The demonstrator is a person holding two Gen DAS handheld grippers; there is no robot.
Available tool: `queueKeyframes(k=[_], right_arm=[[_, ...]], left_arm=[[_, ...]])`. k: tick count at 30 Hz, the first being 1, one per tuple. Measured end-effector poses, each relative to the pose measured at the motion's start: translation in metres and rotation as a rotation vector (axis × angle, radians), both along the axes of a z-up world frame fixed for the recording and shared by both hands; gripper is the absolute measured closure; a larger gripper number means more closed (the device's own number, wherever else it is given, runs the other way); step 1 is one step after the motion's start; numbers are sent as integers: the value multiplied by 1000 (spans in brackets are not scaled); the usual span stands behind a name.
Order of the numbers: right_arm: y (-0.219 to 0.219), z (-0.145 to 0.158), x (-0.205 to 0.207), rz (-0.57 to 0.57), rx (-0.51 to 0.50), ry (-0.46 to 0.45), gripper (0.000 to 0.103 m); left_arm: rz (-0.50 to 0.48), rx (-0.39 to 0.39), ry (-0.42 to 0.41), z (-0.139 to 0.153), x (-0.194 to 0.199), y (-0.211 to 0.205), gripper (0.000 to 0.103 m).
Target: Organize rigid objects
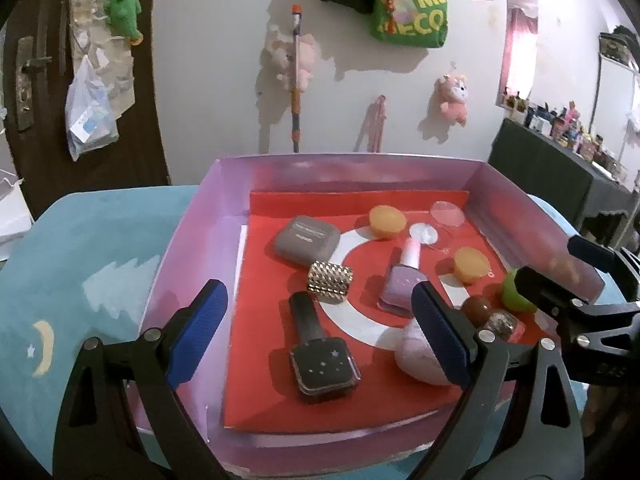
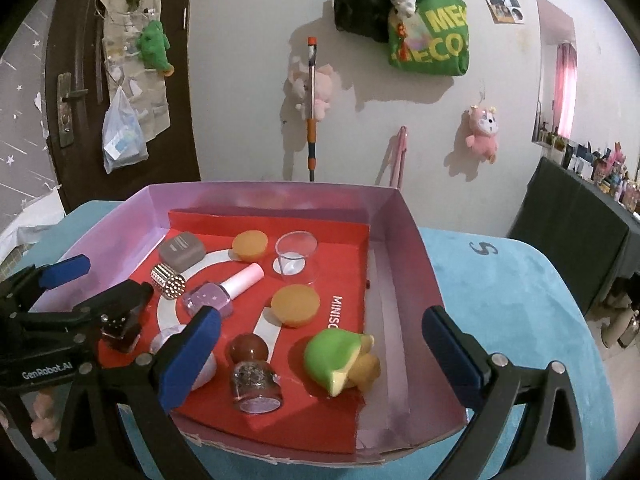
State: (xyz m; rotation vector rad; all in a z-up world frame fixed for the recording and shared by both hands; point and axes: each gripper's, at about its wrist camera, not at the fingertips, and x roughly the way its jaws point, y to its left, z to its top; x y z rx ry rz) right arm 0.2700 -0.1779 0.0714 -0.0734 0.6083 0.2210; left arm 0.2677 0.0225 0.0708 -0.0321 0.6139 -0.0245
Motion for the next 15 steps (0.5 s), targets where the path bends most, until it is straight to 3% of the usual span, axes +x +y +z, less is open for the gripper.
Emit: queueKeyframes(k=[15], right_arm=[[-4, -5, 3, -24, -10, -24, 0]], left_arm=[[-5, 48, -9, -1, 0, -6, 9]])
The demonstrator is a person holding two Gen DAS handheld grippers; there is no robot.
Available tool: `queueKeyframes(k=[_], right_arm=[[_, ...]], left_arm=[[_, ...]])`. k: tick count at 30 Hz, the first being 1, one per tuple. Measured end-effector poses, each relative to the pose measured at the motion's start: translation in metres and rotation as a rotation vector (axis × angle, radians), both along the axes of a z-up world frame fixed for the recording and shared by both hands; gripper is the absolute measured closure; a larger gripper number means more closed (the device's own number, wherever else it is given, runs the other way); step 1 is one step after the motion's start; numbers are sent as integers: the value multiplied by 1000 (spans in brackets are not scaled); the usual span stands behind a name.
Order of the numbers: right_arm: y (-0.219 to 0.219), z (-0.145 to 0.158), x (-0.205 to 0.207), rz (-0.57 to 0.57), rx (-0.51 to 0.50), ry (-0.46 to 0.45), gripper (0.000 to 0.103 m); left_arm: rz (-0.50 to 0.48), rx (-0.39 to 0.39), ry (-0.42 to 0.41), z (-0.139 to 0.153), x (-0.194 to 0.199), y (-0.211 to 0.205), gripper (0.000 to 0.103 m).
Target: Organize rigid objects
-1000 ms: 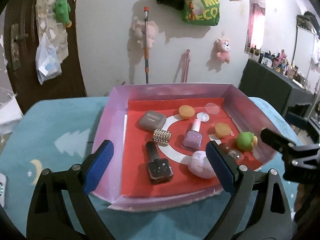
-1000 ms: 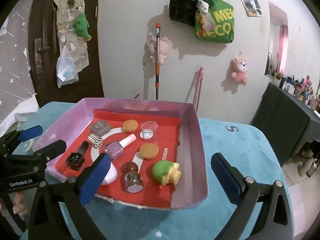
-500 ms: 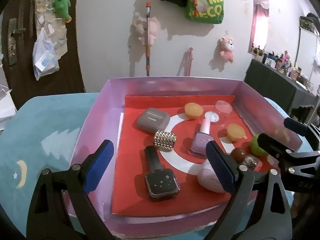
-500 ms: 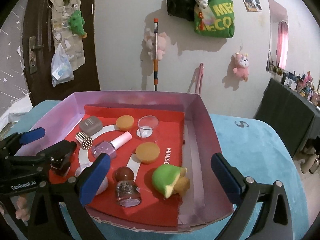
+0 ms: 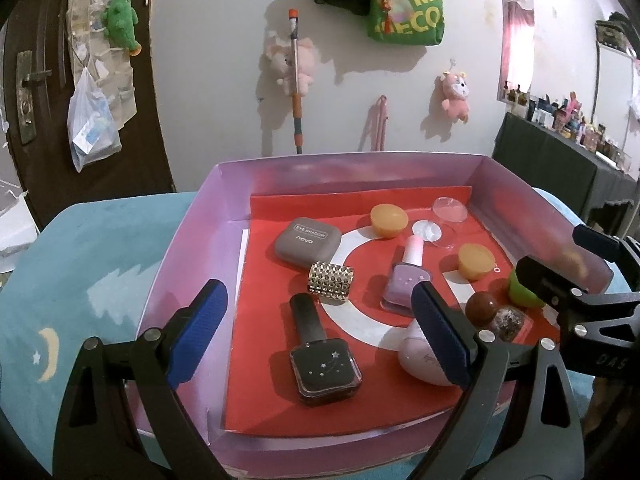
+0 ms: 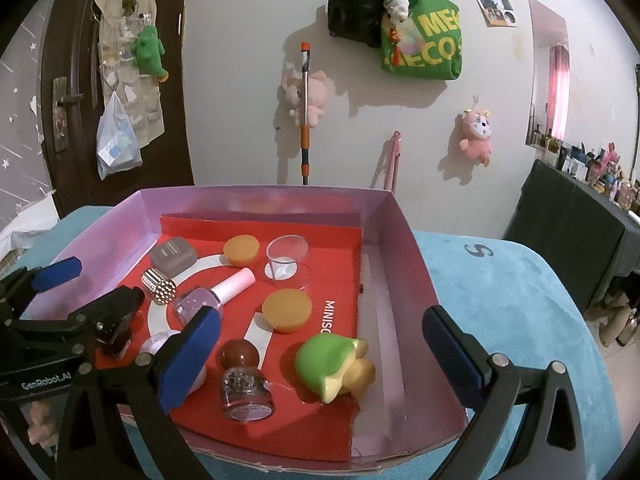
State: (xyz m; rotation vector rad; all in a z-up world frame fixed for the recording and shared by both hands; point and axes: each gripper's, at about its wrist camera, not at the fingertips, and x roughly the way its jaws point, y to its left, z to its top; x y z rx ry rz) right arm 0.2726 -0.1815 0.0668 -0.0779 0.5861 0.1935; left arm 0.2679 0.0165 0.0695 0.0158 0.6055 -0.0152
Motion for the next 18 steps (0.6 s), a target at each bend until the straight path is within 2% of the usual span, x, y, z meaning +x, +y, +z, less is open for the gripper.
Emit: queueKeyframes(k=[18], right_arm=[[0, 1, -1, -1, 1, 0, 0]], left_arm=[[-1, 2, -1, 0, 0, -1, 9]])
